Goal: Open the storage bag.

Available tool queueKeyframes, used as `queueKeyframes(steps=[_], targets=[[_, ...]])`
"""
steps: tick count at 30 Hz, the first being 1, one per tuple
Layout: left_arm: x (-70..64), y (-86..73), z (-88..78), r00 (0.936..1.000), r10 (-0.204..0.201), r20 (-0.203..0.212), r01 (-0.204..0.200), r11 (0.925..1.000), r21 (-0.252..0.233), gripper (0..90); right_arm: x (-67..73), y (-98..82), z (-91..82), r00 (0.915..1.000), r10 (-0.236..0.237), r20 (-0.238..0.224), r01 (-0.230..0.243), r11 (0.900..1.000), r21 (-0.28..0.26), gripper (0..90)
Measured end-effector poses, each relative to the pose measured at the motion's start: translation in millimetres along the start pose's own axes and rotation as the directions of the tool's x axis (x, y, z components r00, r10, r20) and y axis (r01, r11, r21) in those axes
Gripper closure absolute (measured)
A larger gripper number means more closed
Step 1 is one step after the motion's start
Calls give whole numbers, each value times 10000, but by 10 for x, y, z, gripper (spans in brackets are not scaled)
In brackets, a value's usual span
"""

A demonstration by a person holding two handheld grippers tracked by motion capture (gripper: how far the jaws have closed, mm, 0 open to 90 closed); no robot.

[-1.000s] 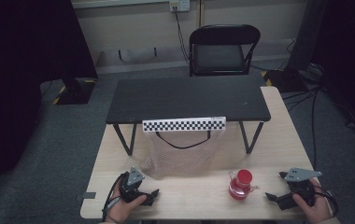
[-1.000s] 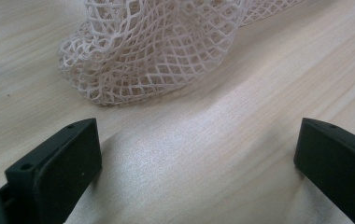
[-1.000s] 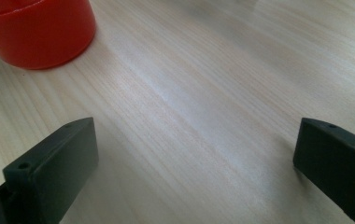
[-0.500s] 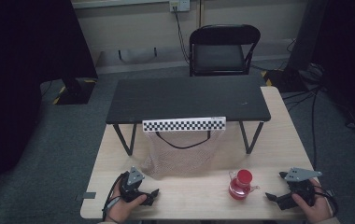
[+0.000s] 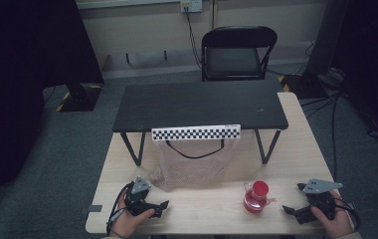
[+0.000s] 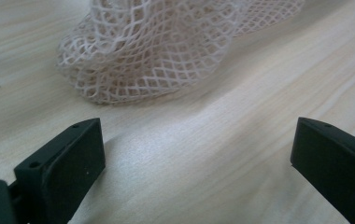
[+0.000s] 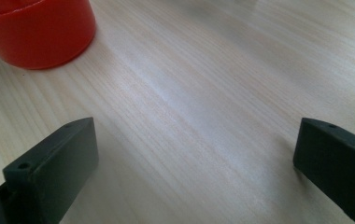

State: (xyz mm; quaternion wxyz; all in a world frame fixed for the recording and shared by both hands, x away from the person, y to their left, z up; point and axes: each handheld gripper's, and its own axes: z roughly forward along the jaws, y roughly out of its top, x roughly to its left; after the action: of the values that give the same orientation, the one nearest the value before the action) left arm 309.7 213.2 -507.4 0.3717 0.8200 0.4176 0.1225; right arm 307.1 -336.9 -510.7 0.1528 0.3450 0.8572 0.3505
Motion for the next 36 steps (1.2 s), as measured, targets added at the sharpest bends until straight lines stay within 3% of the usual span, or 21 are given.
queueKeyframes(steps=[17,26,30,36], targets=[[-161,211,-105,9962,779,401,-766,9965,-334,47,0,0,0,10000,-3,0,3,10000,-1,0],[-246,341,-142,9931,970,654,-935,9942,-540,49,0,0,0,10000,-3,1,3,10000,-2,0],[-271,395,-169,9935,795,813,-732,9943,-776,53,0,0,0,10000,-5,2,5,10000,0,0],[-313,474,-181,9912,842,1023,-734,9917,-1055,60,0,0,0,10000,-3,0,3,10000,-1,0]])
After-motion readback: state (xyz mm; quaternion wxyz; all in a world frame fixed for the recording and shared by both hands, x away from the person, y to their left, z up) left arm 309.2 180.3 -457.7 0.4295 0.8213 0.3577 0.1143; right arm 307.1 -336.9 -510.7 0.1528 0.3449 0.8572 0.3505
